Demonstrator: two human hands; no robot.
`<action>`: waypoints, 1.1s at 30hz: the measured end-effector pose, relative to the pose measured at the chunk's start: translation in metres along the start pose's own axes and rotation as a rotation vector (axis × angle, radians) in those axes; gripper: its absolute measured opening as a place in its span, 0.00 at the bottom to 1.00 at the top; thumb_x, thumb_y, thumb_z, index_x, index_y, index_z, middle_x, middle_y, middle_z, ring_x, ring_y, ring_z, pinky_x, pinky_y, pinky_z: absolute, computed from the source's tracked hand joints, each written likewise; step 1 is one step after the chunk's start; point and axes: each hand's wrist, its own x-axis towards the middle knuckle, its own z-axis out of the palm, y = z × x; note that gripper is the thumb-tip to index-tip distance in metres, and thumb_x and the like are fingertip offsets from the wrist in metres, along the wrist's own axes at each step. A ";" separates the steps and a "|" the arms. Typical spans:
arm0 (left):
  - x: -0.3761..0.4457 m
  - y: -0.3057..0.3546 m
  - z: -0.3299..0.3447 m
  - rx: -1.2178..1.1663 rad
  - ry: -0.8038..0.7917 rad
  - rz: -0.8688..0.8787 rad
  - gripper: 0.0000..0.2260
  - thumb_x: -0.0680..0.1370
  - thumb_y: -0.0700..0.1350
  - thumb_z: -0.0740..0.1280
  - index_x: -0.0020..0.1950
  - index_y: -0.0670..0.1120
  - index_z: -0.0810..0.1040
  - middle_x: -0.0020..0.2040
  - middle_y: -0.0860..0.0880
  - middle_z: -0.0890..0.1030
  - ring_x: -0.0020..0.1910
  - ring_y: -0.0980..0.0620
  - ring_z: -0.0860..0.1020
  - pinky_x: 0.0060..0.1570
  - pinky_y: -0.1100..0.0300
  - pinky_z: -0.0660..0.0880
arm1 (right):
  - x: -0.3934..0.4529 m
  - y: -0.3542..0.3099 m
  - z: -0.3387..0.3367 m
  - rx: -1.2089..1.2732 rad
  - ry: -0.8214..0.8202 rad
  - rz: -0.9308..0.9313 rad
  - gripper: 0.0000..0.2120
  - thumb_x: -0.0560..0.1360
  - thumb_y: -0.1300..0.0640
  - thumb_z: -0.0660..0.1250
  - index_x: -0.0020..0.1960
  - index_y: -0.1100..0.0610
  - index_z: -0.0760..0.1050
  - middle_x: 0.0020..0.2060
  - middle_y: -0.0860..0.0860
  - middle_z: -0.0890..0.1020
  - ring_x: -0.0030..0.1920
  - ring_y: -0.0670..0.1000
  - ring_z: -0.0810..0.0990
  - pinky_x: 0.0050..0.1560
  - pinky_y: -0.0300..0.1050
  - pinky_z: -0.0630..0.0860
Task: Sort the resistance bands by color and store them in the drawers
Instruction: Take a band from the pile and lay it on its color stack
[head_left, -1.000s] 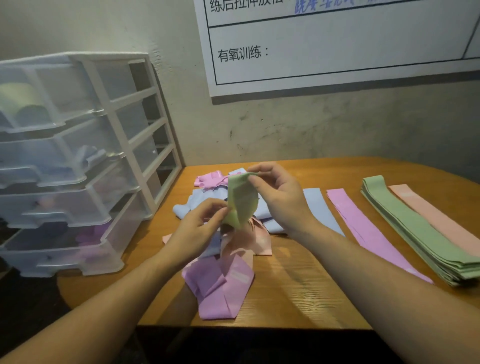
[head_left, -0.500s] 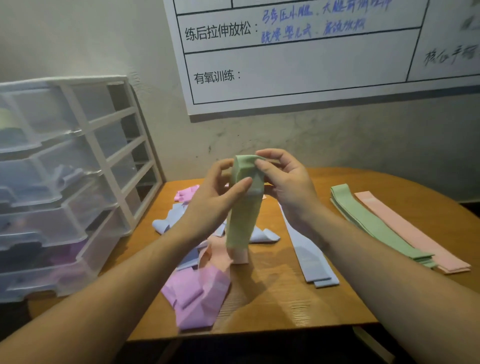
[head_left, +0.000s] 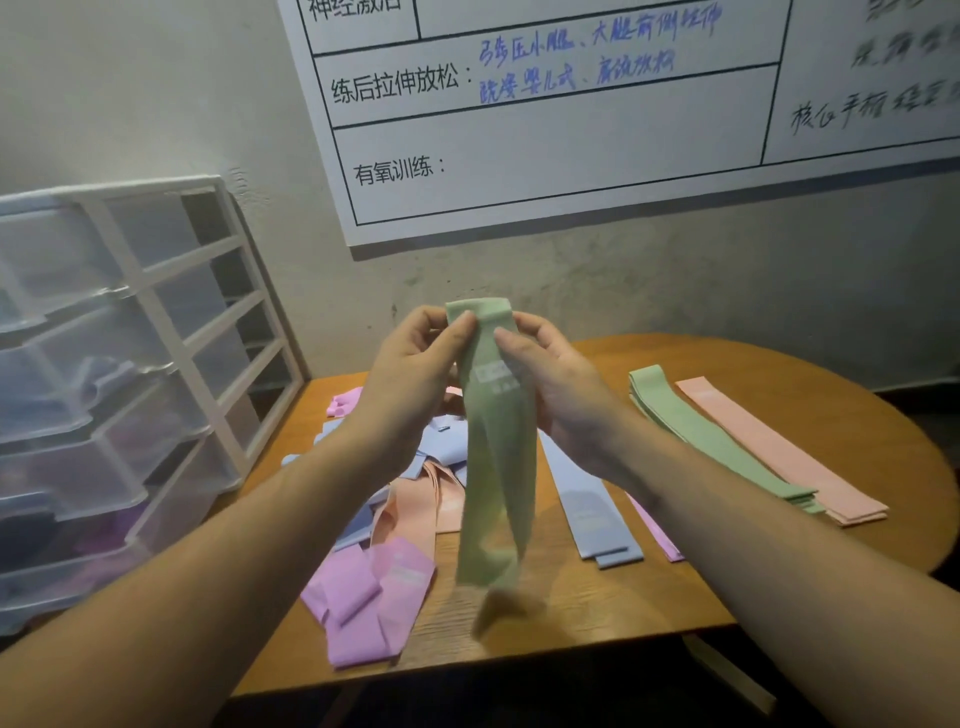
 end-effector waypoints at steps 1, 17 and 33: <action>0.001 0.001 0.003 -0.026 0.011 -0.024 0.13 0.84 0.49 0.63 0.59 0.39 0.74 0.46 0.44 0.80 0.40 0.46 0.80 0.35 0.53 0.77 | -0.003 0.002 -0.003 -0.020 -0.014 0.024 0.20 0.77 0.47 0.71 0.66 0.51 0.73 0.52 0.52 0.85 0.49 0.53 0.82 0.51 0.55 0.76; 0.021 -0.017 0.070 -0.267 -0.210 -0.240 0.14 0.81 0.43 0.67 0.66 0.44 0.75 0.41 0.51 0.83 0.35 0.56 0.80 0.37 0.61 0.79 | -0.035 -0.010 -0.063 -0.249 0.145 -0.052 0.06 0.82 0.54 0.64 0.50 0.54 0.78 0.37 0.47 0.83 0.36 0.44 0.78 0.36 0.37 0.75; 0.067 -0.025 0.158 -0.438 0.016 -0.352 0.12 0.85 0.50 0.59 0.62 0.45 0.75 0.46 0.47 0.82 0.41 0.51 0.82 0.36 0.59 0.79 | -0.071 -0.019 -0.146 -0.400 0.221 0.116 0.22 0.75 0.42 0.72 0.65 0.42 0.70 0.41 0.49 0.79 0.31 0.46 0.75 0.28 0.39 0.69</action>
